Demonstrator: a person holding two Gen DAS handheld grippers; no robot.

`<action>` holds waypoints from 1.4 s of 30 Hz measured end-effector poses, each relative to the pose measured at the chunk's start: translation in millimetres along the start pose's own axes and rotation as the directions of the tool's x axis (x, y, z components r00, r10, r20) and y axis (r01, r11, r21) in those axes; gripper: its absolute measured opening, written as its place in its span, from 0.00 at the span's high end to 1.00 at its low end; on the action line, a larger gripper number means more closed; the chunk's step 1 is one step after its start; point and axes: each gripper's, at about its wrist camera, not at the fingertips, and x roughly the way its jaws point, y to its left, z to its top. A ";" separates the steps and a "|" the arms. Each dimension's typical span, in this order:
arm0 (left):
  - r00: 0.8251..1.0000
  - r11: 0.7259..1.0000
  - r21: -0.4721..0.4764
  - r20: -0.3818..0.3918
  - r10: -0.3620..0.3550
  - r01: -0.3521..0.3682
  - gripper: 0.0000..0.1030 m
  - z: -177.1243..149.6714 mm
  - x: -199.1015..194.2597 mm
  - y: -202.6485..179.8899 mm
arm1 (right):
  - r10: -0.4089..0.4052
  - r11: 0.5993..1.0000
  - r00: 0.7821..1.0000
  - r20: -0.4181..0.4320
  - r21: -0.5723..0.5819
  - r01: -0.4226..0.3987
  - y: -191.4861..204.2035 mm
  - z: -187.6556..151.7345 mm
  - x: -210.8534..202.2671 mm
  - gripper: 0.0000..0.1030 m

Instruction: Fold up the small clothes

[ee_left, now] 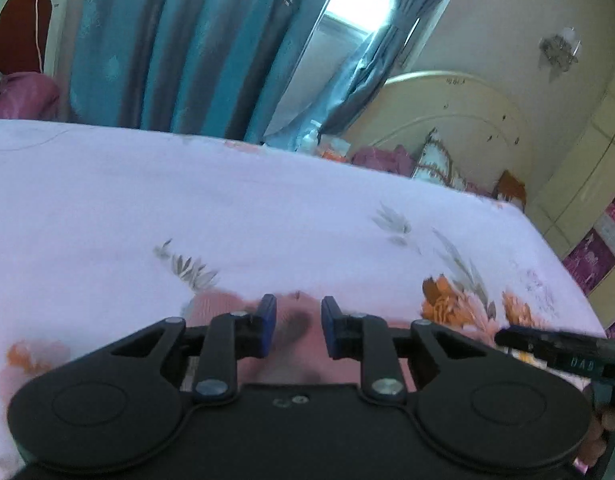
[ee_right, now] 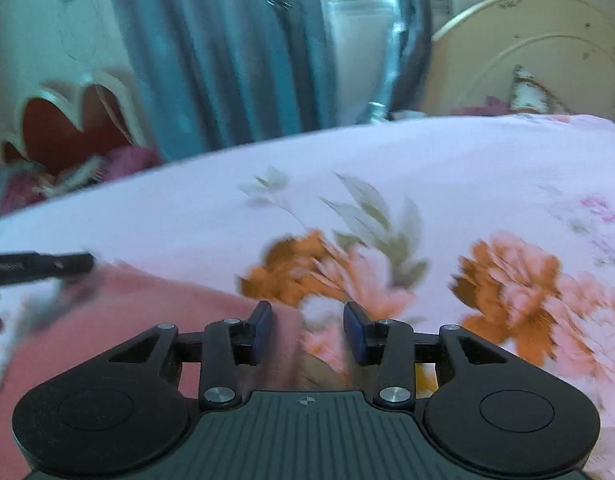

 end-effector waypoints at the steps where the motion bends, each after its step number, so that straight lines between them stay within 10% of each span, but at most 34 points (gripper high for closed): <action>1: 1.000 1.000 0.010 0.001 0.004 -0.004 0.78 -4.8 -7.5 -0.4 | 0.016 1.000 1.000 0.001 -0.024 -0.016 4.7 0.6 0.0 0.61; 4: 0.997 0.996 0.041 -0.011 0.075 -0.075 0.71 -21.3 -20.9 2.3 | 0.080 0.992 0.995 -0.057 -0.090 -0.085 19.8 -1.5 8.2 0.61; 7: 0.981 0.977 0.113 -0.051 0.186 -0.179 0.71 -25.6 -7.2 3.3 | -0.127 0.980 0.987 -0.098 -0.163 0.110 21.4 -8.8 35.6 0.60; 16: 0.999 0.998 0.046 -0.018 -0.050 0.050 0.74 -75.0 -95.7 -9.9 | 0.095 0.990 0.991 -0.097 -0.092 -0.104 30.3 -42.5 -56.6 0.60; 18: 0.997 0.996 0.081 -0.065 -0.034 0.040 0.74 -96.3 -96.8 -10.7 | 0.147 0.984 0.979 -0.138 -0.082 -0.160 30.6 -62.5 -69.2 0.62; 20: 0.999 0.990 0.144 -0.047 0.006 0.000 0.74 -109.7 -94.1 -14.6 | 0.010 0.984 0.984 -0.177 -0.172 -0.041 32.1 -82.4 -60.2 0.80; 24: 0.999 0.984 0.177 -0.033 0.016 -0.010 0.74 -104.5 -114.6 -29.2 | 0.007 0.993 0.995 -0.094 -0.113 -0.018 35.6 -78.0 -86.6 0.78; 35: 0.989 1.000 -0.016 -0.144 0.021 -0.024 0.72 -165.2 -146.9 -1.8 | 0.260 0.961 0.943 -0.208 0.153 -0.231 35.7 -118.5 -128.7 0.71; 36: 0.990 1.000 -0.017 -0.140 0.023 -0.025 0.72 -167.0 -145.5 -2.3 | 0.275 0.958 0.937 -0.216 0.151 -0.246 38.2 -122.1 -123.9 0.96; 42: 0.988 0.999 0.019 -0.153 0.035 -0.032 0.74 -164.1 -150.2 -18.5 | 0.162 0.986 0.967 -0.195 0.065 -0.152 34.6 -120.2 -132.6 0.96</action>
